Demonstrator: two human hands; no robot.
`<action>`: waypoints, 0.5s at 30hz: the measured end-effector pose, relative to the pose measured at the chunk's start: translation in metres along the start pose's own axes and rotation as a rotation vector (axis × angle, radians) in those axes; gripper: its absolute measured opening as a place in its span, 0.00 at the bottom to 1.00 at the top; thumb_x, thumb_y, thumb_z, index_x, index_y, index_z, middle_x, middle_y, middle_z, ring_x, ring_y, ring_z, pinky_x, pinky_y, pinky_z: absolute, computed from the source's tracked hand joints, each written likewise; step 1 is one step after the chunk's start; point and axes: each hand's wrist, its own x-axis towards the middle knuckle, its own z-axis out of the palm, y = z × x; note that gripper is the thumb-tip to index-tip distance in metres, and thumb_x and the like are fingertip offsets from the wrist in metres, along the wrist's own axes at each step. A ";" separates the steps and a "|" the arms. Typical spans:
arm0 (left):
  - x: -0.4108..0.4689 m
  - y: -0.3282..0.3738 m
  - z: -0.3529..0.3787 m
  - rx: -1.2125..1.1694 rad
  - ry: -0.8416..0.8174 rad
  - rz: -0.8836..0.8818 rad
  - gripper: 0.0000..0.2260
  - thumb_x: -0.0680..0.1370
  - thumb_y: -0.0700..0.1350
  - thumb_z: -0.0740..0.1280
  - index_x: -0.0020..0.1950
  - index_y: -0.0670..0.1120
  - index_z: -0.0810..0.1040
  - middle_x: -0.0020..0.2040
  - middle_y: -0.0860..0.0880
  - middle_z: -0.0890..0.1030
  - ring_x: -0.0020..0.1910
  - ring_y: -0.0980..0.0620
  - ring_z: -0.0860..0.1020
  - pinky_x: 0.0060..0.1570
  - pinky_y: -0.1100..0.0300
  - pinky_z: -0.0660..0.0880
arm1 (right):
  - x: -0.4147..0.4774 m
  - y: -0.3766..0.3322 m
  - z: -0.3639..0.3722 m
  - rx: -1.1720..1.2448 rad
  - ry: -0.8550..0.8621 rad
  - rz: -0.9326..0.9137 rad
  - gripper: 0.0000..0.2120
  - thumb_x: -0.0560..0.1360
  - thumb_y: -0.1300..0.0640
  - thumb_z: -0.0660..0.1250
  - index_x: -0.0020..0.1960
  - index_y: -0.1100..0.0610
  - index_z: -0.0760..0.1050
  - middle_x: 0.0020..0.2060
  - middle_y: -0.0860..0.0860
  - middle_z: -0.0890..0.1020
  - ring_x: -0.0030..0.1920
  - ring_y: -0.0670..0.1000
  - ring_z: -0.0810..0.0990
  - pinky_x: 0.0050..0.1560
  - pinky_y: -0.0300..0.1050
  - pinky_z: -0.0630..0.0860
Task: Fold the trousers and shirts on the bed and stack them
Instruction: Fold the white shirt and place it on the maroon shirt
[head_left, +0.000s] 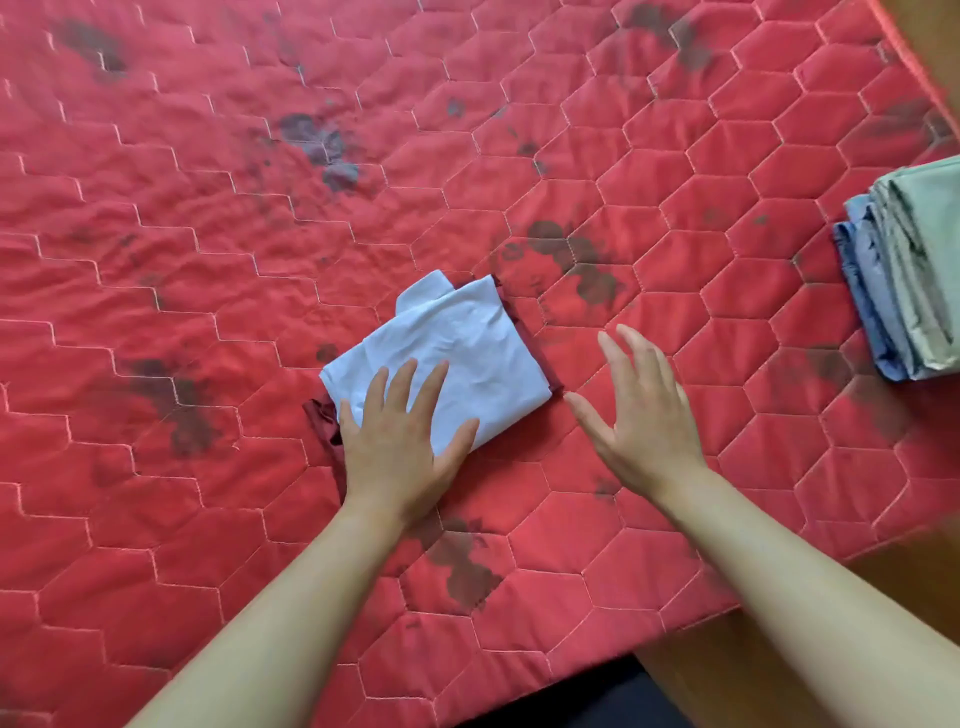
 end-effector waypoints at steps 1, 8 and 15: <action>0.000 0.012 -0.007 -0.009 -0.003 0.024 0.34 0.70 0.69 0.44 0.74 0.57 0.60 0.74 0.50 0.62 0.73 0.46 0.57 0.67 0.37 0.57 | -0.005 0.007 -0.008 0.000 0.014 0.011 0.33 0.74 0.41 0.61 0.73 0.57 0.61 0.72 0.55 0.61 0.73 0.56 0.58 0.66 0.59 0.64; 0.006 0.137 -0.015 0.003 0.013 0.190 0.34 0.70 0.69 0.45 0.73 0.57 0.61 0.73 0.50 0.64 0.73 0.46 0.58 0.66 0.37 0.56 | -0.031 0.099 -0.069 -0.013 0.076 0.055 0.32 0.74 0.39 0.61 0.72 0.56 0.63 0.72 0.55 0.63 0.72 0.56 0.60 0.64 0.58 0.65; 0.011 0.319 0.030 0.034 -0.011 0.232 0.32 0.72 0.69 0.47 0.74 0.57 0.59 0.73 0.49 0.63 0.73 0.46 0.58 0.66 0.35 0.57 | -0.048 0.278 -0.161 -0.055 0.137 0.137 0.33 0.72 0.37 0.61 0.71 0.54 0.65 0.70 0.57 0.65 0.70 0.59 0.62 0.61 0.59 0.68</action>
